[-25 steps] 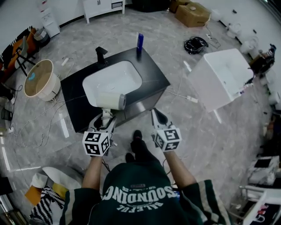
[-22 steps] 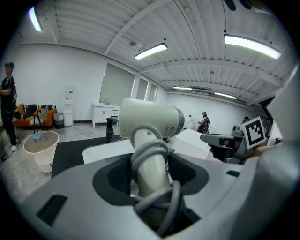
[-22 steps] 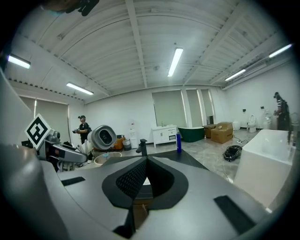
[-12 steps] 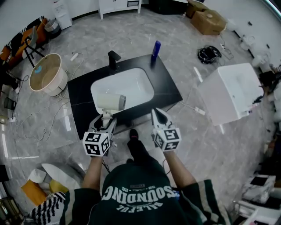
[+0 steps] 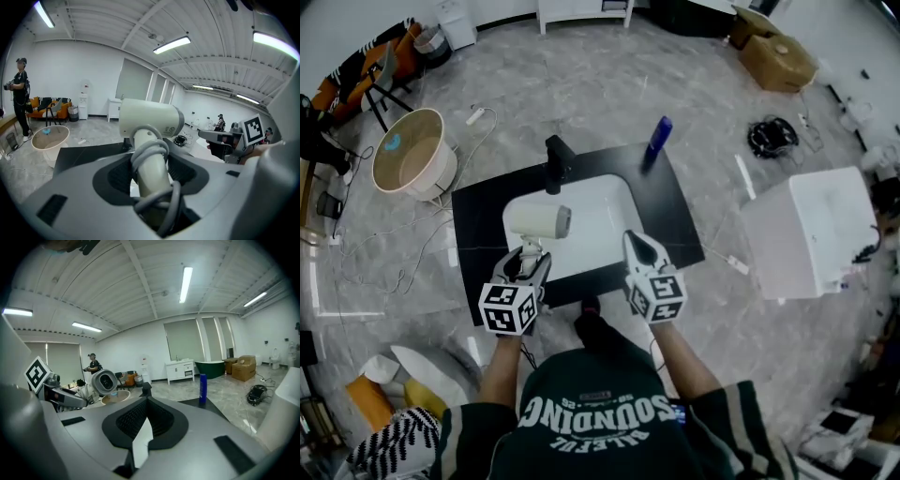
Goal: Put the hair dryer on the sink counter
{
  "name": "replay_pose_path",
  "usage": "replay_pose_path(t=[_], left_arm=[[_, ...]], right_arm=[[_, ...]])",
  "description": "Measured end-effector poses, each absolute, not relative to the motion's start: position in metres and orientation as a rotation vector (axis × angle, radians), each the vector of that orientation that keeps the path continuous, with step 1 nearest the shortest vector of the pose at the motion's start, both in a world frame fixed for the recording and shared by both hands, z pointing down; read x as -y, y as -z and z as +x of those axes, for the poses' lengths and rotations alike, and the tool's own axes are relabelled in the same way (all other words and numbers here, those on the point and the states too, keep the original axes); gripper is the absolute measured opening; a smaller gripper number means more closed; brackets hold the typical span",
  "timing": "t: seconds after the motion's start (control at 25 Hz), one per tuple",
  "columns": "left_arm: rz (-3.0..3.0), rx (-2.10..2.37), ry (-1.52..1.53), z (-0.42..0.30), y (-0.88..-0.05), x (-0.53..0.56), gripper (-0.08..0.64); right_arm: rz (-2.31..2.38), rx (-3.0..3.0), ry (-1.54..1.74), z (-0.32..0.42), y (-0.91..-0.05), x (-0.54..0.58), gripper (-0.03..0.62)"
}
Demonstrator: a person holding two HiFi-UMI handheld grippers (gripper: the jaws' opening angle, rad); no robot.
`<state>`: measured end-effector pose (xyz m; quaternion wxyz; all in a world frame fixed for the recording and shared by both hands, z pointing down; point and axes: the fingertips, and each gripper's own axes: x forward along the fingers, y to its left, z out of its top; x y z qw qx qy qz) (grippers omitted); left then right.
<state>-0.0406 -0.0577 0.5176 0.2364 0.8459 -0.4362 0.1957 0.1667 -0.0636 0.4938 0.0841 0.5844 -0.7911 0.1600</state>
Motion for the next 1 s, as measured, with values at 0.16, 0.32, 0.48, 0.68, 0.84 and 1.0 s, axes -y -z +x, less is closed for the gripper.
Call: replay_pose_path(t=[0.16,0.32,0.48,0.68,0.84,1.0], left_arm=[[2.282,1.231,-0.537,-0.043,-0.522,0.087,0.224],[2.244,1.266,-0.530,-0.051,-0.525,0.105,0.224],[2.203,1.287,-0.526,-0.063,-0.531,0.112,0.224],[2.165,1.306,-0.528,-0.086,-0.537,0.127,0.224],[2.156,1.318,-0.519,-0.102,-0.535,0.140,0.224],[2.137,1.331,-0.508,-0.119,-0.539,0.152,0.224]], right_arm=[[1.680,2.401,-0.485,0.161,-0.496,0.104,0.002],[1.617,2.424,-0.486,0.152,-0.498,0.129,0.000],[1.562,2.433,-0.496,0.138,-0.503,0.142,0.002],[1.527,2.454,-0.496,0.114,-0.499,0.163,0.002],[1.526,2.457,-0.492,0.101,-0.499,0.178,0.001],[1.501,2.457,-0.498,0.083,-0.501,0.189,0.000]])
